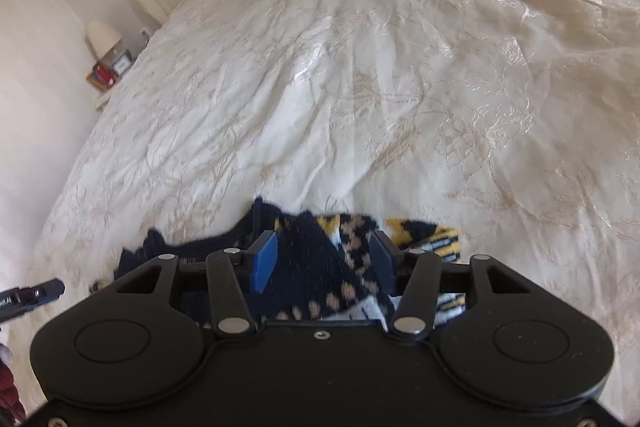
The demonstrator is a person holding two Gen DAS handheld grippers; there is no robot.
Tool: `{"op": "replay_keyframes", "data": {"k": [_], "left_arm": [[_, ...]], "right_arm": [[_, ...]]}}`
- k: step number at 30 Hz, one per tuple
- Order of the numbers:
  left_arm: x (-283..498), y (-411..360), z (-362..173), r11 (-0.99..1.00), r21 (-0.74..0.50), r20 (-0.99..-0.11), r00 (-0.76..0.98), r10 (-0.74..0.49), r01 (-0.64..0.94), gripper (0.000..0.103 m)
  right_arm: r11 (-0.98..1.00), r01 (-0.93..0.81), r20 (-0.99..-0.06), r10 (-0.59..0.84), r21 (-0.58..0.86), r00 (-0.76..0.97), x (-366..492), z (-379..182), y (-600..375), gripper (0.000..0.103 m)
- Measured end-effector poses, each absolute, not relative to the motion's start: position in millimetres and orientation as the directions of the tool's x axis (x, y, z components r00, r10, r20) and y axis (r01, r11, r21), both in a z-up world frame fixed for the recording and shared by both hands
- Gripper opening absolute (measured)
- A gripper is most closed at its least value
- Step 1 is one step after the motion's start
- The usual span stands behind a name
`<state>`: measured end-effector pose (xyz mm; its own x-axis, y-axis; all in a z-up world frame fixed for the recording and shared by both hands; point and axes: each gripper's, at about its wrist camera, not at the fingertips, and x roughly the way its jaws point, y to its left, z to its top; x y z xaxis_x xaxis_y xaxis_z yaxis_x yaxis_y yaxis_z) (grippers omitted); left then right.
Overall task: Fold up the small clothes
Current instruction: 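Lift the hem with both grippers and fold it toward the collar, then lay the hem down near the collar and open both grippers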
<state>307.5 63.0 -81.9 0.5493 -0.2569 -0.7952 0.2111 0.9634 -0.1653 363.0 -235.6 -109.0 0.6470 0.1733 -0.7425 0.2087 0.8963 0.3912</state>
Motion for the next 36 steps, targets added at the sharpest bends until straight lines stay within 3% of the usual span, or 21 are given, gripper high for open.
{"op": "replay_keyframes", "data": {"k": [8,18,30,31,32,33,34,36], "left_arm": [[288,53,-115,0.956,-0.136,-0.853,0.460,-0.247,0.261,0.039],[349,67,-134,0.964,-0.122,-0.870,0.441,-0.219,0.236,0.039],[382,41,-149,0.894,-0.069,-0.869,0.413,-0.272,0.443,0.039],[381,38,-150,0.886,-0.058,-0.872,0.408,-0.269,0.459,0.039],[381,34,-151,0.885,-0.034,-0.879,0.408,-0.248,0.464,0.036],[380,32,-152,0.883,-0.025,-0.879,0.411,-0.242,0.468,0.017],[379,32,-153,0.882,-0.033,-0.879,0.406,-0.250,0.470,0.005],[371,36,-146,0.892,-0.034,-0.862,0.438,-0.255,0.451,0.004]], "right_arm": [[0.953,0.084,-0.793,0.192,0.291,0.578,345,-122,-195,0.059],[0.970,0.022,-0.816,0.190,0.241,0.546,391,-143,-212,0.060],[0.962,-0.099,-0.809,0.269,0.256,0.523,410,-158,-207,0.059],[0.961,-0.105,-0.809,0.271,0.254,0.522,410,-158,-206,0.058],[0.964,-0.109,-0.811,0.263,0.243,0.522,410,-158,-205,0.049],[0.973,-0.106,-0.820,0.231,0.206,0.525,410,-156,-203,0.031],[0.975,-0.106,-0.821,0.220,0.194,0.527,410,-155,-202,0.024],[0.974,-0.126,-0.812,0.229,0.191,0.537,406,-148,-198,0.016]]}}
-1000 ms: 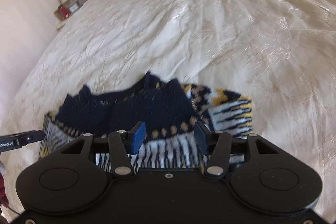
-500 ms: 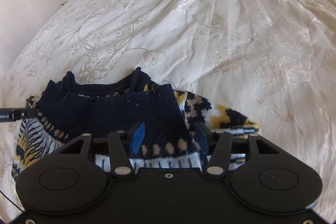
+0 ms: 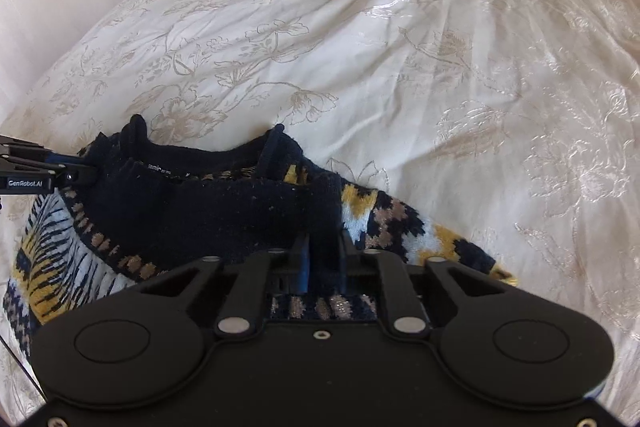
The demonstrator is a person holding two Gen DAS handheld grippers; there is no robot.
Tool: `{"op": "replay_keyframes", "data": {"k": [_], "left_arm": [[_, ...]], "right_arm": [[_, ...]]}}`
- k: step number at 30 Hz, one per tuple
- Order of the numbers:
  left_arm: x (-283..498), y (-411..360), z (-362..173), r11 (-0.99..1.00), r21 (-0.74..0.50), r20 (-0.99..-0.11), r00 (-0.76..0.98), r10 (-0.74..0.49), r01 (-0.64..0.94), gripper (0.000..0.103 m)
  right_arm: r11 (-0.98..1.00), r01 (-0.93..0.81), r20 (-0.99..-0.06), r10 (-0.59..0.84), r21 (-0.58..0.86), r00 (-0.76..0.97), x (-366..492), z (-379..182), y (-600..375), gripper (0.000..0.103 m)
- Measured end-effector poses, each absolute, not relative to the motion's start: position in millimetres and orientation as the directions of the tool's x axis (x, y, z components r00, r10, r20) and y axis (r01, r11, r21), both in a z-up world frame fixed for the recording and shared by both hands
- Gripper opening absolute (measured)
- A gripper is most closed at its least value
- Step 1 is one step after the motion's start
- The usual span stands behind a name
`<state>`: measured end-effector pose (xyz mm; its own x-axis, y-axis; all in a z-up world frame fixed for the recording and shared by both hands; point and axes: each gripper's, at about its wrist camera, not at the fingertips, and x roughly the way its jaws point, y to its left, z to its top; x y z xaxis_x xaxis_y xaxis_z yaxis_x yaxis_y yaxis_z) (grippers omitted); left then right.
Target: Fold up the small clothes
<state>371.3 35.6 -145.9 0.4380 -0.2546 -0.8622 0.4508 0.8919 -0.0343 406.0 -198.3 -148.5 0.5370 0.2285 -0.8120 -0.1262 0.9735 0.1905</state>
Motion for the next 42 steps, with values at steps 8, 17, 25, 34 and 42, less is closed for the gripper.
{"op": "replay_keyframes", "data": {"k": [8,17,25,34,42], "left_arm": [[356,54,-127,0.927,0.003,-0.786,0.574,-0.230,0.375,0.005],[379,50,-165,0.945,0.018,-0.847,0.507,-0.159,0.326,0.021],[364,72,-115,0.966,-0.056,-0.812,0.551,-0.192,0.253,0.048],[306,38,-92,0.959,-0.132,-0.856,0.458,-0.238,0.251,0.074],[282,-9,-130,0.943,-0.077,-0.916,0.350,-0.195,0.324,0.074]], "right_arm": [[0.990,-0.114,-0.769,0.133,0.078,0.625,400,-118,-197,0.015],[0.997,-0.036,-0.855,0.074,0.065,0.513,433,-168,-200,0.018],[0.998,0.032,-0.817,0.032,0.061,0.576,415,-142,-215,0.074],[0.993,0.046,-0.787,0.057,0.108,0.614,364,-109,-193,0.093],[0.996,-0.058,-0.827,0.094,0.075,0.555,338,-118,-137,0.097]]}}
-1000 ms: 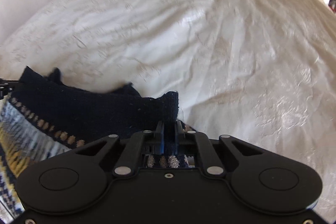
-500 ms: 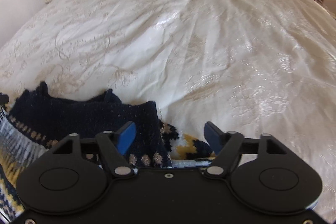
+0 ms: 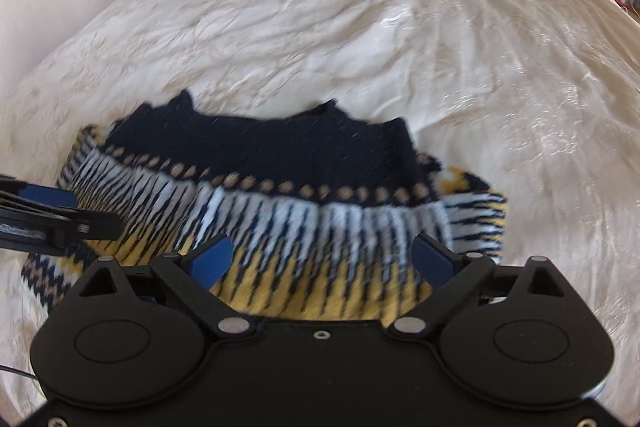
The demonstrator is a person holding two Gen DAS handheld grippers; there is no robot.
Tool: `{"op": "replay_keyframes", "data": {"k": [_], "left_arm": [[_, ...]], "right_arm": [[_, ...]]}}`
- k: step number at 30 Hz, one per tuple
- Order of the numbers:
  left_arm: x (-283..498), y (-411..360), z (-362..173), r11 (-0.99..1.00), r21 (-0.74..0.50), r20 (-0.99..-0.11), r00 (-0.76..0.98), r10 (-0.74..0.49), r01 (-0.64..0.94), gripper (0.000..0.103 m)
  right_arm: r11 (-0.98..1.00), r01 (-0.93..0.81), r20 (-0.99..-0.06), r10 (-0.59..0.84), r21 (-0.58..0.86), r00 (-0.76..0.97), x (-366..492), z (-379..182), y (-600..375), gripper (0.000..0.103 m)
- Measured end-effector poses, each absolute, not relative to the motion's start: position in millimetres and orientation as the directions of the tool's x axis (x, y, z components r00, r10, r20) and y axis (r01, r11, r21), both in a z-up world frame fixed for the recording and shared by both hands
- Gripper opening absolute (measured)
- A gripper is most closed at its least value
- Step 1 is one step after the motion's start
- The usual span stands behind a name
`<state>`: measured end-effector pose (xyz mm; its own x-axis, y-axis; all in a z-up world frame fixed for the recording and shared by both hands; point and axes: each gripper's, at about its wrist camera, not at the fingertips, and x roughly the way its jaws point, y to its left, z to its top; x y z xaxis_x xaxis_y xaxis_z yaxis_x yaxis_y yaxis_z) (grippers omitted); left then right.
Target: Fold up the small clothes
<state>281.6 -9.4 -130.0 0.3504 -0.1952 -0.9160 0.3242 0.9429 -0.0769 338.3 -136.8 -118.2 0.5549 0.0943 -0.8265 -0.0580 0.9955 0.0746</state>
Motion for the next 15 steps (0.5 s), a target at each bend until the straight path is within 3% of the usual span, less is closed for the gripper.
{"op": "replay_keyframes", "data": {"k": [5,9,15], "left_arm": [[292,-22,-155,0.936,0.005,-0.938,0.327,-0.118,0.352,0.074],[303,-19,-169,0.934,0.023,-0.944,0.315,-0.096,0.355,0.089],[304,-18,-172,0.936,0.021,-0.947,0.306,-0.093,0.350,0.096]], "right_arm": [[0.996,-0.076,-0.866,0.070,0.037,0.495,338,-139,-123,0.097],[0.997,-0.065,-0.893,-0.003,-0.036,0.451,339,-158,-132,0.099],[1.000,-0.004,-0.897,-0.013,-0.017,0.441,335,-165,-162,0.102]]}}
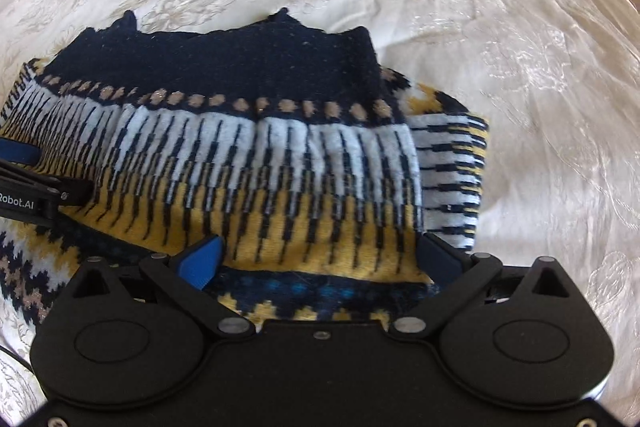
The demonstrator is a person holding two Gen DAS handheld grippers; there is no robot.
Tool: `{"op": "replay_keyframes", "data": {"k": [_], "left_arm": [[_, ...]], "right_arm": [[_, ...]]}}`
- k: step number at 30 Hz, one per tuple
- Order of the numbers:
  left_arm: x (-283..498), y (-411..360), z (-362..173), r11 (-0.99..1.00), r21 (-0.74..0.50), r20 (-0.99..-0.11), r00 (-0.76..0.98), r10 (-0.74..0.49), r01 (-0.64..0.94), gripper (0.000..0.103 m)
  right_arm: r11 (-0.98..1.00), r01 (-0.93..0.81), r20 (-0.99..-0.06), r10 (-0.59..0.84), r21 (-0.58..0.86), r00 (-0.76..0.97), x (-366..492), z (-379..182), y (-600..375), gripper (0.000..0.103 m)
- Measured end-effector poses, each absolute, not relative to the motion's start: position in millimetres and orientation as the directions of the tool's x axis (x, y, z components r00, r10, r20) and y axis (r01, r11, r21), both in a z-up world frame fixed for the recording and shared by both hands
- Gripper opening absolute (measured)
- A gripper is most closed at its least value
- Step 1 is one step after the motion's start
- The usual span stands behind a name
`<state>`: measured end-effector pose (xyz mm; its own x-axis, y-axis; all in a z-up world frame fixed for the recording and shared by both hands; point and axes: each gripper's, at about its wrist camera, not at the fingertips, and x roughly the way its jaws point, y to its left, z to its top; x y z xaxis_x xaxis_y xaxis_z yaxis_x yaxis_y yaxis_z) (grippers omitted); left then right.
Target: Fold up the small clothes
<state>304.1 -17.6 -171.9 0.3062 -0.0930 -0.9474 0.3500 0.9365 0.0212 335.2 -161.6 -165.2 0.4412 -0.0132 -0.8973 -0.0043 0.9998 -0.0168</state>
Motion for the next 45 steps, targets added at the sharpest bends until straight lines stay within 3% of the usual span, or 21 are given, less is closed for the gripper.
{"op": "replay_keyframes", "data": {"k": [13,23,35,40,45], "left_arm": [[309,-17,-177,0.932,-0.007,-0.950,0.289,-0.119,0.361,0.103],[277,21,-127,0.941,-0.009,-0.928,0.349,-0.134,0.337,0.101],[253,70,-154,0.977,0.042,-0.954,0.297,-0.022,0.207,0.102],[252,97,-160,0.993,-0.027,-0.963,0.264,-0.056,0.111,0.103],[236,103,-153,0.992,-0.057,-0.958,0.274,-0.086,0.110,0.102]], "right_arm": [[0.978,0.177,-0.906,0.023,0.107,0.423,303,-161,-205,0.102],[0.948,0.283,-0.903,0.010,0.146,0.429,261,-153,-249,0.102],[0.943,0.253,-0.869,0.069,0.217,0.490,228,-126,-218,0.102],[0.944,0.248,-0.875,0.076,0.218,0.478,216,-124,-208,0.102],[0.933,0.273,-0.877,0.082,0.235,0.474,201,-122,-205,0.102]]}}
